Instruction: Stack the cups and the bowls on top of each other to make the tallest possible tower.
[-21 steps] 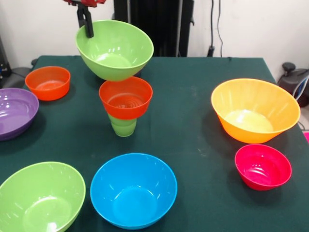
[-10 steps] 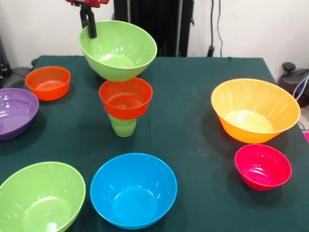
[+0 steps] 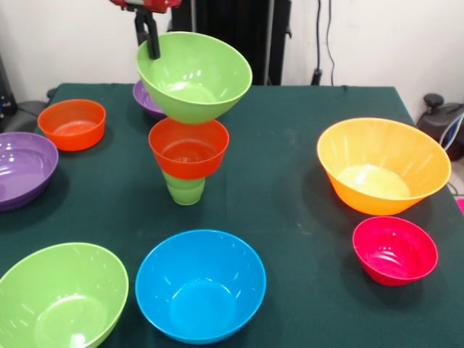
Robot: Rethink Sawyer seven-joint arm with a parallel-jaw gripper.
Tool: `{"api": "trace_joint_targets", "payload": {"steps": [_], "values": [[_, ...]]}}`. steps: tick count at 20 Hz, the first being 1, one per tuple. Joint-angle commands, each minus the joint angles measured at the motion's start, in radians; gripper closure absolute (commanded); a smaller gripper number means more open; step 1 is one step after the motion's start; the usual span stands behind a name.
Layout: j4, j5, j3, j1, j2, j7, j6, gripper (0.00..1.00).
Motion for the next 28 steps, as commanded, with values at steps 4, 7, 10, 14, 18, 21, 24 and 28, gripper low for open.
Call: {"api": "trace_joint_targets", "payload": {"steps": [4,7,10,14,18,21,24,28], "values": [[-0.033,-0.028,0.002,0.042,0.041,-0.127,0.061,1.00],[-0.042,-0.028,0.003,0.037,0.049,-0.137,0.068,1.00],[-0.035,-0.027,0.006,0.031,0.048,-0.141,0.065,1.00],[-0.028,-0.027,0.010,0.020,0.045,-0.151,0.064,1.00],[-0.040,-0.031,0.014,0.011,0.049,-0.175,0.080,1.00],[-0.045,-0.037,0.013,0.009,0.051,-0.179,0.084,1.00],[-0.038,-0.041,0.011,0.005,0.052,-0.175,0.076,1.00],[-0.051,-0.051,0.008,-0.006,0.055,-0.190,0.084,1.00]]}}
